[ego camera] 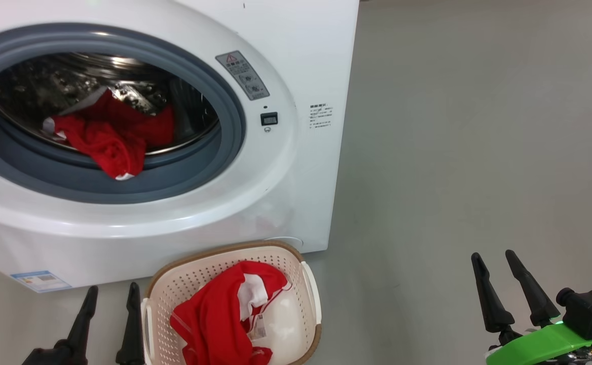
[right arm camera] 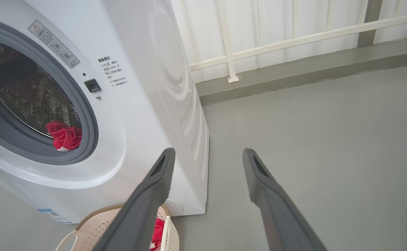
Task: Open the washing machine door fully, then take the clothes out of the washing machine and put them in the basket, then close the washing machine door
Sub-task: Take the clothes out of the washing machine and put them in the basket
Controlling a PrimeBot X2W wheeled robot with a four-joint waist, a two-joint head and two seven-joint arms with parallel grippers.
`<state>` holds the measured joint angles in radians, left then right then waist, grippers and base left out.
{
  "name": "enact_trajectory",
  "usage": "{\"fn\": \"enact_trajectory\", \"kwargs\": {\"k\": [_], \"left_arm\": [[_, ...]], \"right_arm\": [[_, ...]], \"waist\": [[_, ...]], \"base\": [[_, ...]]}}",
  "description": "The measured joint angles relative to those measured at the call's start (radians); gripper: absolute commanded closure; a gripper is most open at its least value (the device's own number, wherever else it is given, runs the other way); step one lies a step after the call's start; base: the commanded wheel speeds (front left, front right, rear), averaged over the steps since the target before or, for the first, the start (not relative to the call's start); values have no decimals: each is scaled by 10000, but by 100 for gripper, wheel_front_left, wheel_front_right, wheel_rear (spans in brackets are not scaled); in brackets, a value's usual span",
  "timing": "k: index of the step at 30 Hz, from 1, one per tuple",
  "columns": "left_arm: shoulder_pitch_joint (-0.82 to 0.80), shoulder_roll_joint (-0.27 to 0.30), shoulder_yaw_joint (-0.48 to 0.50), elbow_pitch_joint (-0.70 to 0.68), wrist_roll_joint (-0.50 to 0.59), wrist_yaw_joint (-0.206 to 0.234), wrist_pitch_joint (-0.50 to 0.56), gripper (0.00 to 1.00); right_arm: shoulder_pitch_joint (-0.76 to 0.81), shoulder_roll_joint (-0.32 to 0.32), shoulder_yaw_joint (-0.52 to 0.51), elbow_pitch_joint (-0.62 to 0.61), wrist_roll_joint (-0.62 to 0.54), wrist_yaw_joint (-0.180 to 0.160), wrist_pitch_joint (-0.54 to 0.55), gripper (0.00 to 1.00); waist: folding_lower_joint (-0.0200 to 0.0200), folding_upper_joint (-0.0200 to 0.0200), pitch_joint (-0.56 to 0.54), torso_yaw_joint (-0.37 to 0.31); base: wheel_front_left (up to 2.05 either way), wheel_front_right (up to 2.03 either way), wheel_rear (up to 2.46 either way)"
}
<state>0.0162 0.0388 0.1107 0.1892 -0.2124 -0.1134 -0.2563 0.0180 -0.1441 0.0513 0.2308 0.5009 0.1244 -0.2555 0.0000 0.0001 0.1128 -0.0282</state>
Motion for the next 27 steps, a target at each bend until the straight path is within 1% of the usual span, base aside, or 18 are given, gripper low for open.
{"fn": "enact_trajectory", "kwargs": {"k": [9, 15, 20, 27], "left_arm": [[-760, 2, -138, 119, 88, 2, -2, 0], [-2057, -2, -171, 757, 430, 19, -4, 0], [-3576, 73, -82, 1791, 828, 127, -6, 0], [-5899, 589, 98, 3979, 1103, 384, -6, 0]], "right_arm": [[-74, 79, -8, -40, 0, 0, 0, 0], [-518, 192, 13, -100, -2, 0, 0, 0], [-840, 232, 77, -123, -8, 0, 0, 0], [-1201, 320, 148, -173, -8, 0, 0, 0]], "waist": [[0, 0, 508, -12], [-1, 0, 992, -50], [0, 0, 1485, -153], [0, 0, 2185, -426]], "base": [[0, 0, 0], [0, 0, 0], [0, 0, 0], [0, 0, 0]]}}
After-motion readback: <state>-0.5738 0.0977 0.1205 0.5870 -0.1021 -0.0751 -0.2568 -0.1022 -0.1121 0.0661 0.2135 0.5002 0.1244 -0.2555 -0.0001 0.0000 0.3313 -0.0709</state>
